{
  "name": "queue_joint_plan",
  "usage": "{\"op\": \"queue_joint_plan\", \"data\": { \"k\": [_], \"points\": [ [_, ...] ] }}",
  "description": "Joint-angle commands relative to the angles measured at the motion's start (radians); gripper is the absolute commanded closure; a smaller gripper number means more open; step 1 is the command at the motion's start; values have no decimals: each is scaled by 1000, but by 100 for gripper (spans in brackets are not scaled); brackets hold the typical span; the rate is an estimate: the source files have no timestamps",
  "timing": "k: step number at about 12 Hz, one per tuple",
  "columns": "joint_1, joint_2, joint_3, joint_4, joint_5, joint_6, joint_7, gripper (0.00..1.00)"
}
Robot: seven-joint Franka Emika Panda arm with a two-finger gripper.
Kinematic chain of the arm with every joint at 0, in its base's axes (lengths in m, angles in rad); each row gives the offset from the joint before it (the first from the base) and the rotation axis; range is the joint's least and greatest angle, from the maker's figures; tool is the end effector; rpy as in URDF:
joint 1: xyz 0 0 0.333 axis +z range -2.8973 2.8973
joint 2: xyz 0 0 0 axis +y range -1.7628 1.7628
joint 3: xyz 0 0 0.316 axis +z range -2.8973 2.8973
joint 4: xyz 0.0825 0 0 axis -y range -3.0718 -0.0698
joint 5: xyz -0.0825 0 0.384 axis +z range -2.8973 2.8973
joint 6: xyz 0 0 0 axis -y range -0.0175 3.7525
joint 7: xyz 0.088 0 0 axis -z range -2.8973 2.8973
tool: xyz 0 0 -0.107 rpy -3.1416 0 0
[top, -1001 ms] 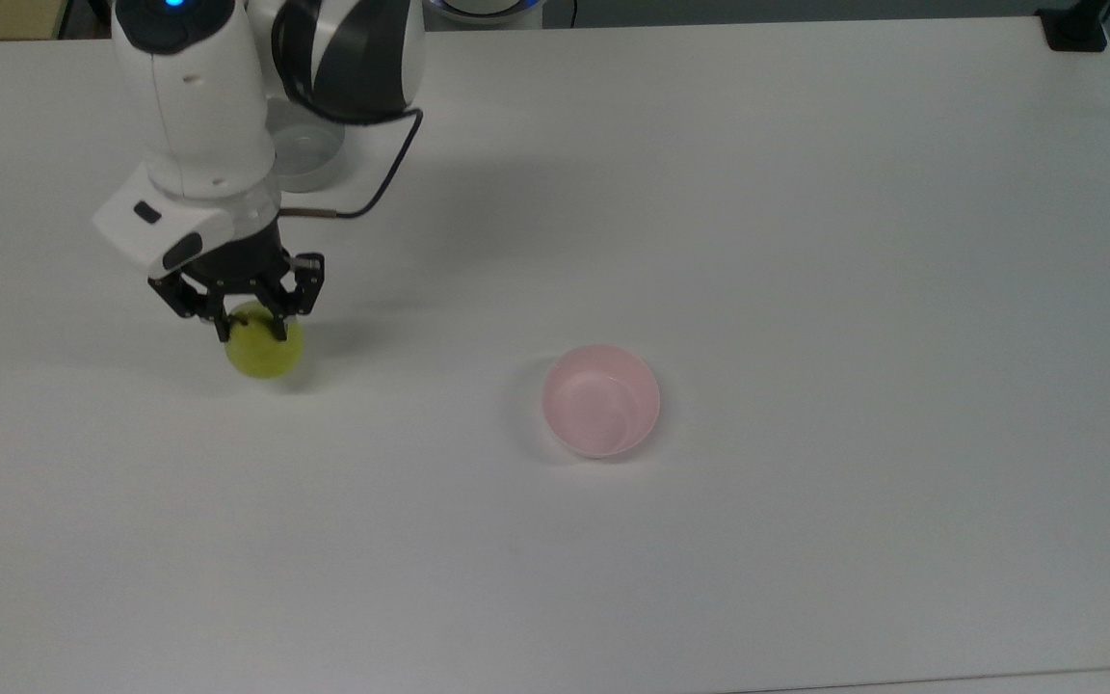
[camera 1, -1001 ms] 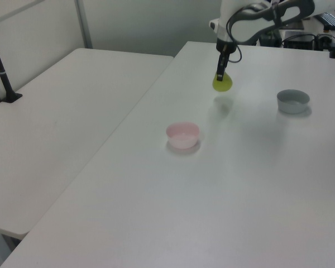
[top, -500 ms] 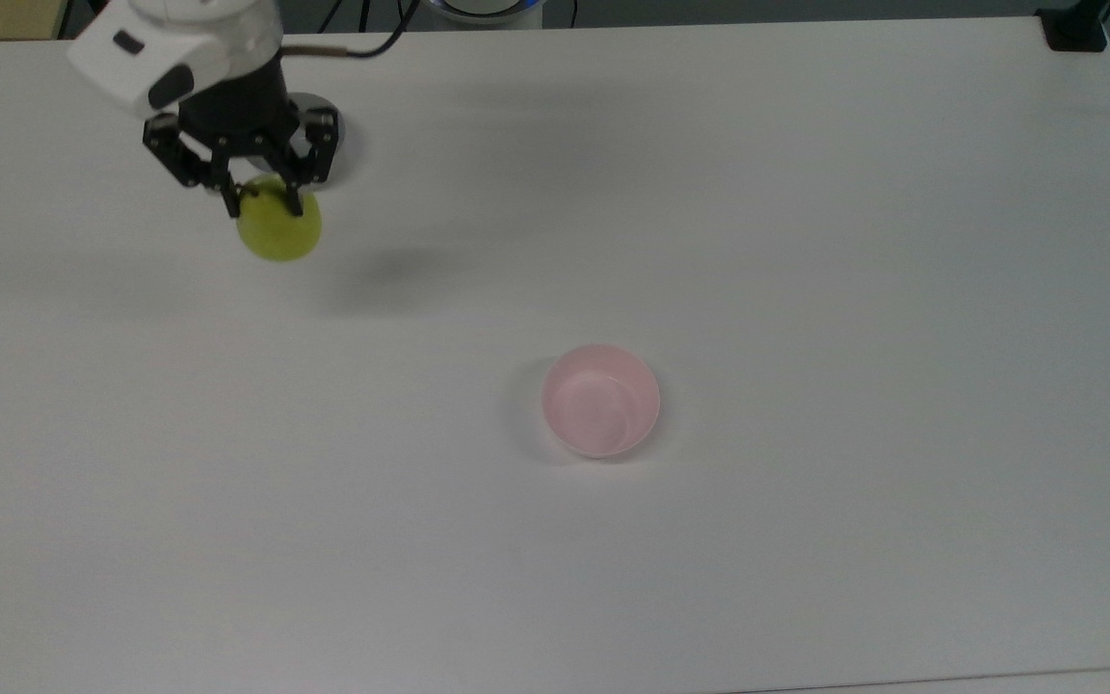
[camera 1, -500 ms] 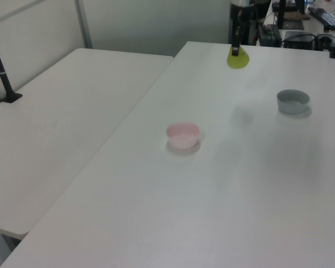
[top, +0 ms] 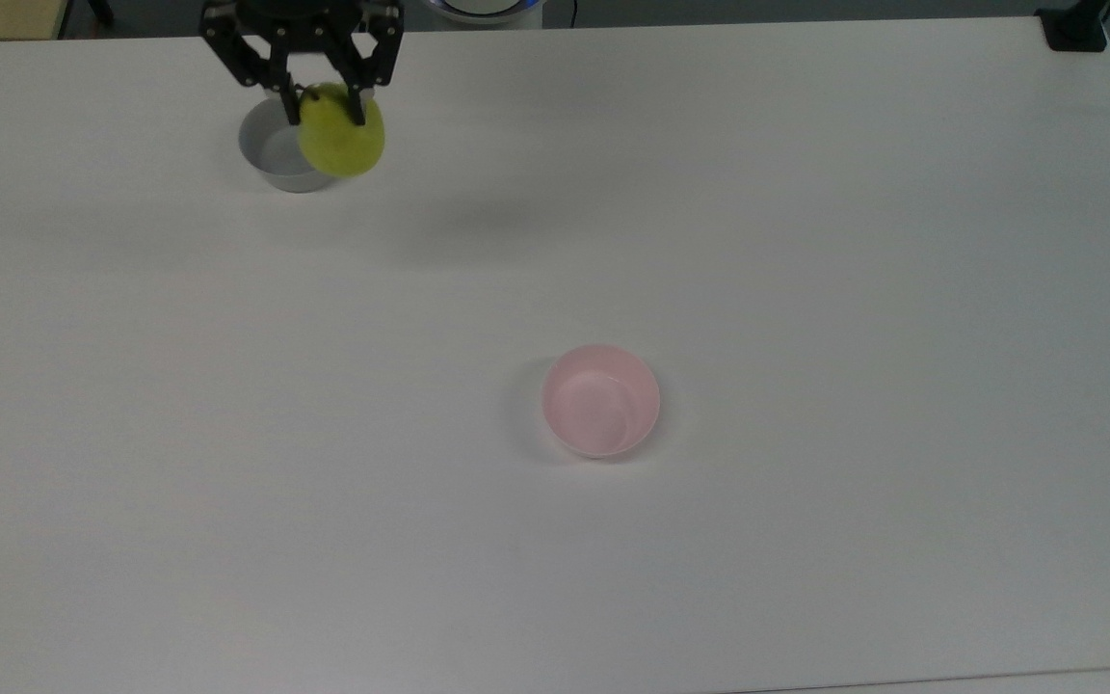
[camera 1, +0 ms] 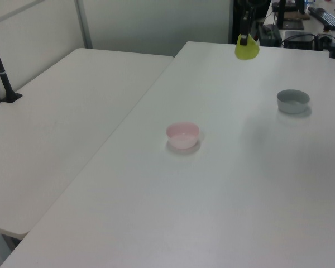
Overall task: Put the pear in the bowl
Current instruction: 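Lift the pear up off the table, then carry the pear over the pink bowl and lower it inside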
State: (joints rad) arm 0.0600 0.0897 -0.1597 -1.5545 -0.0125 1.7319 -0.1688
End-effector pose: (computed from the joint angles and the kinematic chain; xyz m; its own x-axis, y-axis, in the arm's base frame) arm 0.5936 -0.0564 0.5962 0.9939 0.0732 0.0829 0.0700 -0.9967 0.0412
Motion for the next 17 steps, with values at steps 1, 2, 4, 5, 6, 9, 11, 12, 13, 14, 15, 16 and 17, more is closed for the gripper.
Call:
{"op": "queue_joint_plan", "data": {
  "k": [1, 2, 4, 5, 6, 9, 11, 12, 13, 14, 15, 16, 17],
  "points": [
    [62, -74, -20, -47, 26, -17, 75, 91],
    [79, -79, -20, -55, 29, -14, 86, 91],
    [99, -77, -21, -56, 46, 5, 104, 91],
    [99, -77, -21, -61, 78, 44, 104, 90],
    [101, -73, -21, -77, 107, 104, 106, 90],
    [126, -22, -8, -81, 112, 220, 137, 89],
    [170, 33, -7, -75, 112, 291, 153, 89],
    [185, 54, -7, -75, 108, 326, 167, 89],
    [210, 88, -9, -73, 102, 377, 187, 89],
    [230, 125, -9, -73, 97, 421, 201, 89],
    [251, 155, -9, -73, 95, 463, 213, 88],
    [264, 180, -9, -73, 85, 486, 224, 88],
    [276, 205, -9, -71, 74, 506, 242, 88]
  ]
}}
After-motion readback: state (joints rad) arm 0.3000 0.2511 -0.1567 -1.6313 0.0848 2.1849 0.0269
